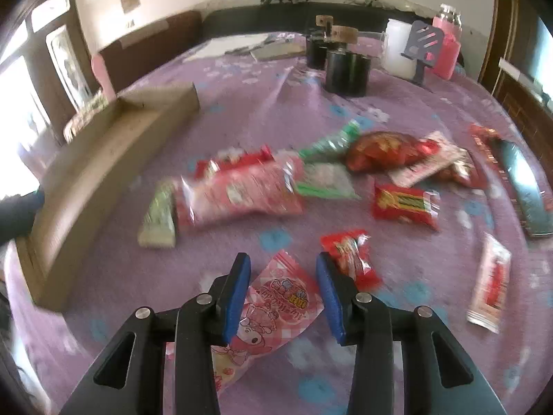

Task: Organize snacks
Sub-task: 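Grasp the green-and-white packet with the left gripper while the right gripper grasps a small red candy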

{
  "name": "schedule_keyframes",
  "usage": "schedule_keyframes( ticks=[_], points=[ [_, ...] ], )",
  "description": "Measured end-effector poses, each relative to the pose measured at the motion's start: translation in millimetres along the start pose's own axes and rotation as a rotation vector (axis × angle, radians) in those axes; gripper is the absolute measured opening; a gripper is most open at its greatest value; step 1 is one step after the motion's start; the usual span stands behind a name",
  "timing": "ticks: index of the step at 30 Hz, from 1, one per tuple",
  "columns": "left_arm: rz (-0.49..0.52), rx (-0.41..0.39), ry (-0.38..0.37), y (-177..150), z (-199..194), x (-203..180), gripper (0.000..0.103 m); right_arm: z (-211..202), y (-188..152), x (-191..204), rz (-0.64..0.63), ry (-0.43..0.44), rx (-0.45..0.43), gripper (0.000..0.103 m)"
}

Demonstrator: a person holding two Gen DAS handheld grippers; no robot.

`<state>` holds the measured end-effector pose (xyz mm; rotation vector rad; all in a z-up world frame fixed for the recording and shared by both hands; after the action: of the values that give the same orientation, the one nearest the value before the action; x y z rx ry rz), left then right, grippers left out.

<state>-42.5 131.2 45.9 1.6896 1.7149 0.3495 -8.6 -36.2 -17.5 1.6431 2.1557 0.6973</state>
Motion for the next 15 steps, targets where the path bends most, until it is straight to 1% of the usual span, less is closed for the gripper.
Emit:
schedule_keyframes(
  ticks=[1,2,4,5,7,8,9,11,15],
  points=[
    [0.007,0.007,-0.002,-1.5,2.3,-3.4,0.095,-4.8,-4.3,-5.4,-0.004,-0.014,0.002,0.039],
    [0.014,0.013,-0.004,-3.1,4.8,-7.1,0.095,-11.0,-6.1,-11.7,0.008,0.006,-0.012,0.040],
    [0.031,0.032,-0.009,-5.9,11.2,-14.6,0.094,-28.9,-7.3,-29.3,0.071,0.087,-0.066,0.042],
    [0.035,0.044,-0.008,-6.5,15.7,-18.3,0.094,-37.7,-8.0,-41.2,0.109,0.095,-0.095,0.042],
    [0.036,0.063,-0.022,-5.5,23.2,-23.7,0.079,-46.7,-8.5,-57.9,0.149,0.084,-0.130,0.042],
    [0.042,0.085,-0.038,-5.2,29.0,-26.4,0.063,-48.1,-9.0,-66.4,0.168,0.075,-0.138,0.043],
    [0.040,0.121,-0.051,-4.8,38.6,-29.3,0.054,-47.6,-9.1,-69.5,0.181,0.073,-0.135,0.043],
    [0.019,0.154,-0.054,-4.8,51.4,-30.2,0.053,-39.3,-10.8,-75.0,0.215,0.091,-0.114,0.043],
    [0.021,0.155,-0.013,-3.1,64.0,-31.3,0.053,-25.9,-10.8,-69.3,0.212,0.103,-0.098,0.042]
  ],
)
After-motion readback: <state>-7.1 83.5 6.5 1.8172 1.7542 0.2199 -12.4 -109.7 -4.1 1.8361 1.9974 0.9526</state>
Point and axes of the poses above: each gripper's, at about its wrist camera, not at the fingertips, and z roughly the way its jaws point, x to its left, y to its top, the point moved 4 cm from there along z, roughly the way its jaws point, and after that the axes turned 1 degree about -x, right-handed, at the moved point
